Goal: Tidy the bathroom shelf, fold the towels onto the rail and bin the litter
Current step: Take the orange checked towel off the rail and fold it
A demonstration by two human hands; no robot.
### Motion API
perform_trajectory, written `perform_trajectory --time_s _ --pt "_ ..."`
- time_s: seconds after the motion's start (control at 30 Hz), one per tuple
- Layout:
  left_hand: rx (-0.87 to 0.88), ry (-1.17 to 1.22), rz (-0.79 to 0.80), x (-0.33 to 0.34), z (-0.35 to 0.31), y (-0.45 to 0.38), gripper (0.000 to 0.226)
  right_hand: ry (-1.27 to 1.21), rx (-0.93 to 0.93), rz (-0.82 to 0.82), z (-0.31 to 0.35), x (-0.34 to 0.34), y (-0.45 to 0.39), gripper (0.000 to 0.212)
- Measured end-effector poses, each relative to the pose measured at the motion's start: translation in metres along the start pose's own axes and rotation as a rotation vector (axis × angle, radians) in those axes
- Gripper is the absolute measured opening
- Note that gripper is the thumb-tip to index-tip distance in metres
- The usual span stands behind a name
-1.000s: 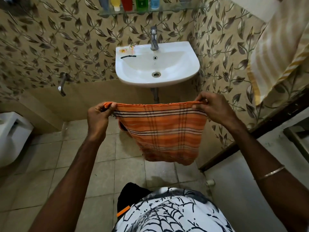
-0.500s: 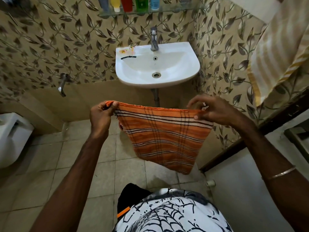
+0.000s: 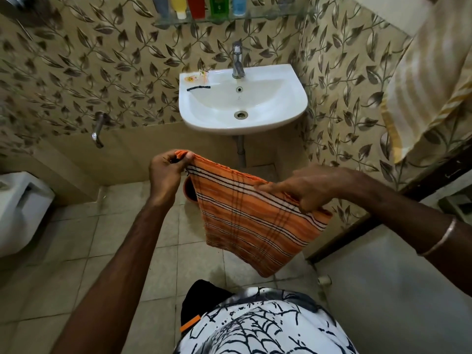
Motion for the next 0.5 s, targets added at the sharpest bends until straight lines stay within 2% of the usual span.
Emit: perform_trajectory --time_s 0.1,0.17,0.3,0.43,0.5 --pt "0.000 0.022 0.003 -0.001 0.001 0.003 0.008 -0.342 0.097 0.034 -0.015 -0.001 -0.007 0.102" --pt "0.006 0.034 0.005 -0.003 0.002 0.007 0.010 -0.590 0.132 -0.020 -0.023 -0.005 -0.008 0.100" --pt "0.031 0.060 0.088 0.006 0.000 0.022 0.009 -0.985 0.151 -0.184 -0.029 -0.012 -0.013 0.078" --pt "0.022 0.095 0.156 0.028 -0.001 0.043 0.007 -1.206 0.177 -0.355 -0.026 -0.022 -0.024 0.057" --pt "0.016 0.118 0.187 0.042 -0.003 0.054 0.010 -1.289 0.205 -0.418 -0.021 -0.028 -0.031 0.053"
Point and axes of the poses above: each hand's wrist, its own y-axis away from the middle knuckle, its own x-axis out of the palm, z = x × y, the point moved 5 cm from there along -y, towards the middle knuckle, and after that the axes turned 2 degrees about -y, right-handed, at the moved point
